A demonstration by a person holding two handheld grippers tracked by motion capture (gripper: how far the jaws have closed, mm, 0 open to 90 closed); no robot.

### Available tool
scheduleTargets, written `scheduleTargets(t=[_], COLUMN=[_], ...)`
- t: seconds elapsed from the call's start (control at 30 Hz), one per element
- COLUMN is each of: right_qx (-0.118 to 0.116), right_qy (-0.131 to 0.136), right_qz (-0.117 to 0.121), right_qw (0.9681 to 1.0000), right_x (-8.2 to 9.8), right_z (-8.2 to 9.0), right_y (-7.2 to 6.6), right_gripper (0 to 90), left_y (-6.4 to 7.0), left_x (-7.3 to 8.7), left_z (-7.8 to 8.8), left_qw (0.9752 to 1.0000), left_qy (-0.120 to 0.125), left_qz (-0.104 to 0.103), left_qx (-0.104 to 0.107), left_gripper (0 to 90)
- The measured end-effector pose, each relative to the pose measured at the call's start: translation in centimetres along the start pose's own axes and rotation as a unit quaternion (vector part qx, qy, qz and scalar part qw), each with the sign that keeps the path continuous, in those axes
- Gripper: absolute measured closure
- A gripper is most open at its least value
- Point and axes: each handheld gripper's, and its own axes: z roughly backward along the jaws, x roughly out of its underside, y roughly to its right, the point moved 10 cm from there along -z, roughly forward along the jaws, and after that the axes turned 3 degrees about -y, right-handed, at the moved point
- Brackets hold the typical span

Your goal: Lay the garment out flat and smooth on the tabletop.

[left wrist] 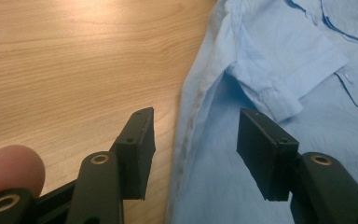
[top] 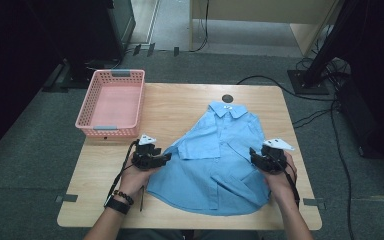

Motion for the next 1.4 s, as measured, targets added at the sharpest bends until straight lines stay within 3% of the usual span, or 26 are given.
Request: scheduleTargets(t=[0.1,0.17,0.23,0.37,0.4,0.57,0.7,0.77,0.8,0.83,0.93,0.97,1.07,1.17,1.23,1.3,1.33,1.4], right_qx=[-0.015,-0.024,-0.033,-0.012,-0.007,0.0,-0.029,-0.035,-0.033,-0.034,-0.035,-0.034,-0.036,-0.037,-0.039,-0.044,-0.047,-0.055], right_qy=[-0.009,-0.013,-0.014,-0.009,-0.015,-0.011,-0.015,-0.017,-0.017,-0.018,-0.018,-0.018,-0.017,-0.017,-0.017,-0.018,-0.018,-0.017], right_qz=[0.013,0.017,0.003,0.004,0.008,0.017,0.019,0.026,0.029,0.03,0.03,0.03,0.03,0.031,0.033,0.04,0.04,0.049], right_qw=[0.9998,0.9995,0.9993,0.9999,0.9998,0.9998,0.9993,0.9989,0.9989,0.9988,0.9988,0.9988,0.9987,0.9987,0.9985,0.9981,0.9979,0.9971], right_x=[0.4,1.0,1.6,2.8,3.1,3.1,3.1,3.1,3.1,3.1,3.1,3.1,3.1,3.1,3.2,3.2,3.2,3.3], right_z=[-0.2,-0.9,-1.8,-3.6,-3.9,-4.2,-4.3,-4.3,-4.3,-4.3,-4.3,-4.3,-4.3,-4.3,-4.3,-4.3,-4.2,-4.2], right_y=[-2.0,-2.9,-3.4,-3.6,-3.6,-3.7,-4.1,-4.2,-4.3,-4.3,-4.3,-4.3,-4.4,-4.4,-4.3,-4.3,-4.3,-4.2], right_gripper=[44.1,42.2,41.2,37.1,36.6,34.6,31.3,29.1,28.9,28.9,28.9,28.9,28.8,28.8,28.8,28.8,28.8,28.8], left_y=[1.0,2.3,3.7,5.8,5.8,7.9,8.7,8.9,8.9,8.6,7.8,7.5,6.8,6.0,5.3,4.1,3.4,1.4], left_x=[-0.9,-1.3,-1.5,-1.8,-1.8,-2.1,-1.8,-1.4,-1.4,-1.0,-1.5,-1.7,-2.2,-2.6,-3.0,-3.6,-4.0,-5.0], left_z=[0.2,0.2,0.1,-0.6,-0.6,-1.8,-3.3,-4.4,-4.4,-5.5,-6.3,-6.4,-6.6,-6.6,-6.6,-6.6,-6.5,-6.3], left_qw=[0.9995,0.999,0.9985,0.9975,0.9975,0.9947,0.9928,0.9909,0.9909,0.99,0.9919,0.9923,0.9914,0.9916,0.9919,0.9953,0.9973,0.9989], left_qy=[0.029,0.041,0.046,0.043,0.043,0.045,0.032,0.017,0.017,-0.002,0.0,0.001,0.0,-0.004,-0.008,-0.003,0.003,0.015], left_qz=[-0.006,-0.016,-0.029,-0.05,-0.05,-0.085,-0.11,-0.13,-0.13,-0.14,-0.127,-0.124,-0.127,-0.125,-0.121,-0.089,-0.063,-0.014], left_qx=[-0.013,-0.005,0.004,0.026,0.026,0.036,0.036,0.031,0.031,0.013,0.0,-0.008,-0.031,-0.033,-0.039,-0.039,-0.038,-0.041], left_gripper=[45.8,45.9,45.8,42.3,42.3,42.3,41.3,39.4,38.2,37.1,37.6,41.8,59.8,83.2,90.0,90.0,90.0,90.0])
